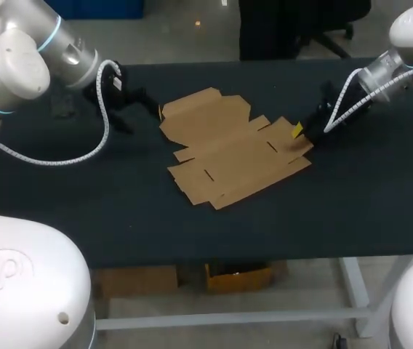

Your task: Assemble the packaging by folding the flat box into shape, placing the metal phone stand inside, and closing the box properly

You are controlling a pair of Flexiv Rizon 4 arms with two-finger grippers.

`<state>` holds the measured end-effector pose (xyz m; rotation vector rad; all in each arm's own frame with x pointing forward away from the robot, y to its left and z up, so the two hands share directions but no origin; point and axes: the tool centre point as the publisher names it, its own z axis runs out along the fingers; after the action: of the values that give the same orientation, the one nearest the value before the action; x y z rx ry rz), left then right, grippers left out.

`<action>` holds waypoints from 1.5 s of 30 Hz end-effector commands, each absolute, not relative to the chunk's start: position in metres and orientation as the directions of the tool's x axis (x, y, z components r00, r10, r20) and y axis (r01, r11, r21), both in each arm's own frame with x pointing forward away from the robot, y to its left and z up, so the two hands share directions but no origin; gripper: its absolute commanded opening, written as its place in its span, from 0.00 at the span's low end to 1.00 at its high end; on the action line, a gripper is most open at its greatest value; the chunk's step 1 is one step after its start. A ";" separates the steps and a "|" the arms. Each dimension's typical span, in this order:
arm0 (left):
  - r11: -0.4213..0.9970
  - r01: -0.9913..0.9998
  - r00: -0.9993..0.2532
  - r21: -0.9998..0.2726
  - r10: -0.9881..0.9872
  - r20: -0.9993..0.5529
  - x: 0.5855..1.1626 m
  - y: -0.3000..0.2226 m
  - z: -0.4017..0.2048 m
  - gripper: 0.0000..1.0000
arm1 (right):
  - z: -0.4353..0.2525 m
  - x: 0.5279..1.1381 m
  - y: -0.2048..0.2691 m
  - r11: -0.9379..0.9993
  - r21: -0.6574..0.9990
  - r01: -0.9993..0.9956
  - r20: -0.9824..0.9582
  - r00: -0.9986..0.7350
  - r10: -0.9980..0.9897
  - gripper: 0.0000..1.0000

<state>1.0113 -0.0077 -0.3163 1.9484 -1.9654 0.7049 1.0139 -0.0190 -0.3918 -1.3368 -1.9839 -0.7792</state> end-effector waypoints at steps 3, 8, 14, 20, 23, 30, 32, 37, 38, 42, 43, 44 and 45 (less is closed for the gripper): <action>-0.028 -0.990 -0.049 -0.137 -0.850 0.525 1.013 -0.008 -0.318 1.00 | -0.390 1.032 -0.028 0.417 0.046 0.908 0.759 -0.303 0.576 1.00; -0.030 -0.990 -0.047 -0.138 -0.852 0.522 1.012 -0.009 -0.317 1.00 | -0.390 1.038 -0.033 0.443 0.014 0.896 0.755 -0.300 0.583 1.00; -0.051 -0.987 -0.033 -0.151 -0.861 0.508 1.012 -0.010 -0.314 1.00 | -0.385 1.037 -0.041 0.438 -0.073 0.896 0.726 -0.253 0.640 1.00; -0.123 -0.976 0.024 -0.181 -0.881 0.473 1.010 -0.008 -0.308 1.00 | -0.385 1.037 -0.041 0.438 -0.073 0.896 0.726 -0.253 0.640 1.00; -0.123 -0.976 0.024 -0.181 -0.881 0.473 1.010 -0.008 -0.308 1.00 | -0.385 1.037 -0.041 0.438 -0.073 0.896 0.726 -0.253 0.640 1.00; -0.123 -0.976 0.024 -0.181 -0.881 0.473 1.010 -0.008 -0.308 1.00 | -0.385 1.037 -0.041 0.438 -0.073 0.896 0.726 -0.253 0.640 1.00; -0.123 -0.976 0.024 -0.181 -0.881 0.473 1.010 -0.008 -0.308 1.00 | -0.385 1.037 -0.041 0.438 -0.073 0.896 0.726 -0.253 0.640 1.00; -0.070 -0.978 -0.035 -0.198 -0.874 0.485 1.007 -0.019 -0.307 1.00 | -0.382 1.044 -0.037 0.434 -0.101 0.895 0.729 -0.230 0.645 1.00; -0.051 -0.977 -0.058 -0.205 -0.868 0.494 1.004 -0.018 -0.306 1.00 | -0.382 1.045 -0.037 0.439 -0.099 0.893 0.729 -0.235 0.643 1.00; -0.051 -0.976 -0.062 -0.211 -0.866 0.497 1.002 -0.017 -0.306 1.00 | -0.381 1.047 -0.036 0.454 -0.107 0.885 0.737 -0.236 0.633 1.00; -0.055 -0.976 -0.058 -0.210 -0.866 0.496 1.002 -0.017 -0.307 1.00 | -0.381 1.048 -0.035 0.450 -0.119 0.885 0.734 -0.227 0.640 1.00; -0.057 -0.976 -0.056 -0.210 -0.867 0.496 1.002 -0.017 -0.308 1.00 | -0.381 1.048 -0.035 0.450 -0.127 0.884 0.734 -0.222 0.642 1.00; -0.059 -0.976 -0.054 -0.209 -0.867 0.495 1.002 -0.017 -0.309 1.00 | -0.382 1.049 -0.035 0.449 -0.137 0.883 0.733 -0.215 0.645 1.00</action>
<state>1.0047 -0.0175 -0.3075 1.9991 -1.9975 0.7578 1.0387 -0.0335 -0.3799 -1.3385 -1.9673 -0.4912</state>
